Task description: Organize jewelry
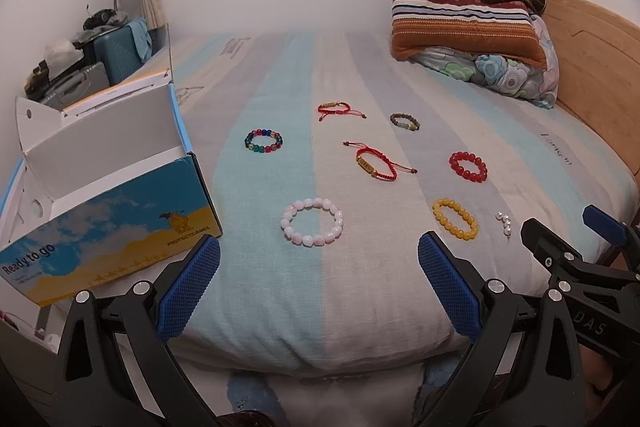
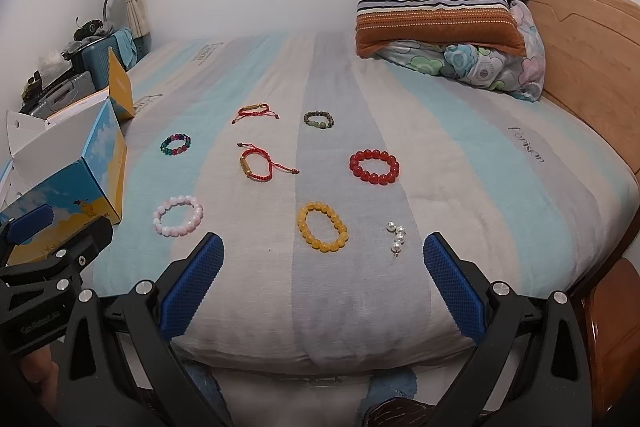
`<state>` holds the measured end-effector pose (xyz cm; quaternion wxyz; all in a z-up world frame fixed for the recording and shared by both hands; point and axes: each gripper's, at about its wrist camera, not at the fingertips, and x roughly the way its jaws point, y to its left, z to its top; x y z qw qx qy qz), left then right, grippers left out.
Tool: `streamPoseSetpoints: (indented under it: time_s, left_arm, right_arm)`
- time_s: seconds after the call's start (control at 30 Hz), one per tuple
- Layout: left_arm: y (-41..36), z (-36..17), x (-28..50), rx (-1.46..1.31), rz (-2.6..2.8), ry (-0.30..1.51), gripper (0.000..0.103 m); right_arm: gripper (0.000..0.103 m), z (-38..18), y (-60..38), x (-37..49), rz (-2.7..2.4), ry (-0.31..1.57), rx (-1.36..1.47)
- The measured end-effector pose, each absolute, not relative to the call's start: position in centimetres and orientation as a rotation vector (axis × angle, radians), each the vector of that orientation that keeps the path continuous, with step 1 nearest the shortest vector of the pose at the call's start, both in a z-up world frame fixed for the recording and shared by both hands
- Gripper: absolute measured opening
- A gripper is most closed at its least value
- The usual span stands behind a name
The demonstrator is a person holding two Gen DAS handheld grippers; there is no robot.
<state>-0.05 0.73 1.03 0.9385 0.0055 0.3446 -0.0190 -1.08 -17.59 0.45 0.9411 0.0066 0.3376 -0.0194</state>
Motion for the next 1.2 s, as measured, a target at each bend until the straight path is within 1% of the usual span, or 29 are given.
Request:
streamPoseSetpoints:
  time_s: [1.2]
  left_arm:
    - [0.93, 1.05, 0.14, 0.015, -0.039, 0.699, 0.098]
  right_arm:
    - [0.096, 0.93, -17.51, -1.01, -0.033, 0.677, 0.015]
